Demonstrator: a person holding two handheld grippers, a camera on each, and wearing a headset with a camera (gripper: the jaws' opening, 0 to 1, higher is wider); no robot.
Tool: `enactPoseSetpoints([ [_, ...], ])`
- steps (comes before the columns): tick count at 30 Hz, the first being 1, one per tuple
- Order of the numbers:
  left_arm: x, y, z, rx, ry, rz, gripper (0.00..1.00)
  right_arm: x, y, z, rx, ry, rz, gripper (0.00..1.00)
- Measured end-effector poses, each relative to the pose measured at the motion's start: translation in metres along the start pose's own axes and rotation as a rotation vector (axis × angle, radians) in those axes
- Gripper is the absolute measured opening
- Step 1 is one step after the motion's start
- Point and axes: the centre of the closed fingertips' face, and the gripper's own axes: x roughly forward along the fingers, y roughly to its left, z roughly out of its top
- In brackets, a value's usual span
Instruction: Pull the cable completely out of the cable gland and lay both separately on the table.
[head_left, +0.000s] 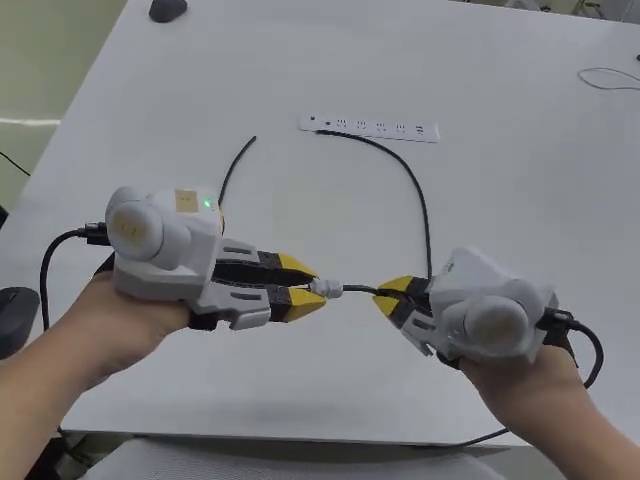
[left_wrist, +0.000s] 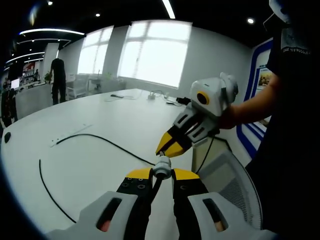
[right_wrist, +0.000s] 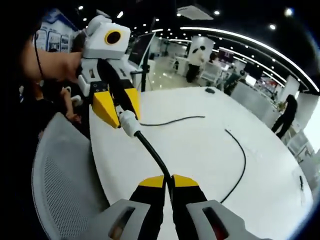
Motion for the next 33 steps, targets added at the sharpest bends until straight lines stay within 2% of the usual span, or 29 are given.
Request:
enactPoseSetpoints([
  [4,0.0,-0.002,0.0,-0.003,-0.003,-0.004,0.15,0.001,-0.003,-0.012,0.121,0.018,-0.022,0.0],
  [8,-0.001,-0.004,0.0,-0.004,-0.007,-0.007,0.15,0.002,-0.005,-0.023,0.2,0.042,-0.054,0.0],
  [11,-0.002,-0.006,0.001,0.0,-0.013,-0.012,0.15,0.002,-0.007,-0.035,0.301,0.065,-0.084,0.0],
  [16,-0.003,-0.008,0.0,0.012,-0.015,-0.013,0.15,0.002,-0.008,-0.053,0.374,0.098,-0.118,0.0],
  [19,-0.003,-0.008,-0.004,0.025,0.0,-0.003,0.15,-0.001,-0.006,-0.053,0.354,0.09,-0.136,0.0],
  [20,-0.003,-0.008,-0.005,0.035,0.005,0.003,0.15,-0.003,-0.007,-0.052,0.326,0.086,-0.145,0.0],
  [26,-0.005,-0.004,-0.004,0.045,0.0,0.023,0.15,-0.006,-0.006,-0.049,0.307,0.07,-0.158,0.0],
  [33,-0.006,-0.001,-0.003,0.032,-0.004,0.025,0.15,-0.009,-0.005,-0.046,0.23,0.069,-0.17,0.01],
])
